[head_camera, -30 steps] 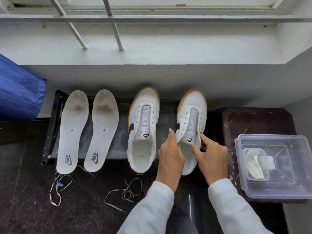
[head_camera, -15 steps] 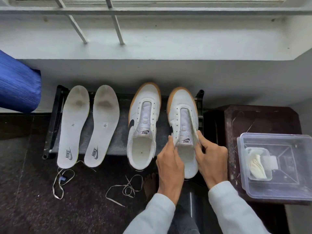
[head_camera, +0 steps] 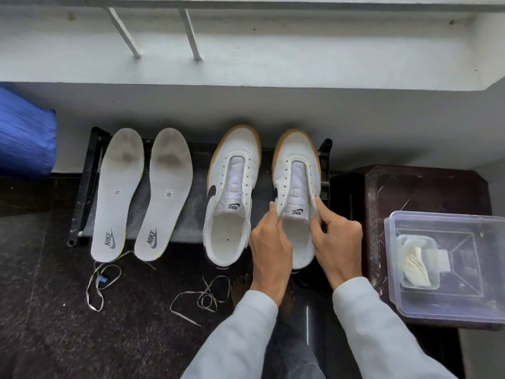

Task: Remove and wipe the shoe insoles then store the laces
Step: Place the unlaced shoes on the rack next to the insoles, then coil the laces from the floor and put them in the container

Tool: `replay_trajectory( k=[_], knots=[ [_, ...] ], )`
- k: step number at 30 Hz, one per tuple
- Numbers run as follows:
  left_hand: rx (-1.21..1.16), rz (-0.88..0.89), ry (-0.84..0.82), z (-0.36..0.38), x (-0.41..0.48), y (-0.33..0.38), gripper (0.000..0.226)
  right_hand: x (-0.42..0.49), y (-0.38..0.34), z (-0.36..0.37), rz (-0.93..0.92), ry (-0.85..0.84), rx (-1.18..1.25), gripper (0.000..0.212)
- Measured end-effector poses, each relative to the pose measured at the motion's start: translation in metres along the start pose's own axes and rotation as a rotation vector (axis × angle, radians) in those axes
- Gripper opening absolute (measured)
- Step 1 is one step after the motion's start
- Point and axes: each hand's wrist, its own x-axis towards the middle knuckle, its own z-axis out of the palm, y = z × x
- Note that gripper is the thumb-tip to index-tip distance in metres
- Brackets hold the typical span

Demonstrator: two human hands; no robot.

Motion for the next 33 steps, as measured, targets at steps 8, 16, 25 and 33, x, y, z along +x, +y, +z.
replay_trajectory(
  k=[8,16,25,33],
  knots=[
    [0.083,0.126,-0.038,-0.004,-0.018,0.002,0.055,-0.012,-0.005,-0.005,-0.074,-0.085,-0.075,0.047],
    [0.148,0.312,0.046,-0.031,-0.080,-0.014,0.046,-0.072,-0.012,-0.020,-0.335,-0.170,-0.286,0.060],
    [0.202,0.184,0.062,-0.113,-0.196,-0.142,0.040,-0.185,-0.042,0.009,-0.740,-0.236,-0.146,0.043],
    [0.249,-0.276,0.023,-0.175,-0.256,-0.319,0.045,-0.275,-0.037,0.147,-0.767,-0.493,-0.306,0.039]
  ],
)
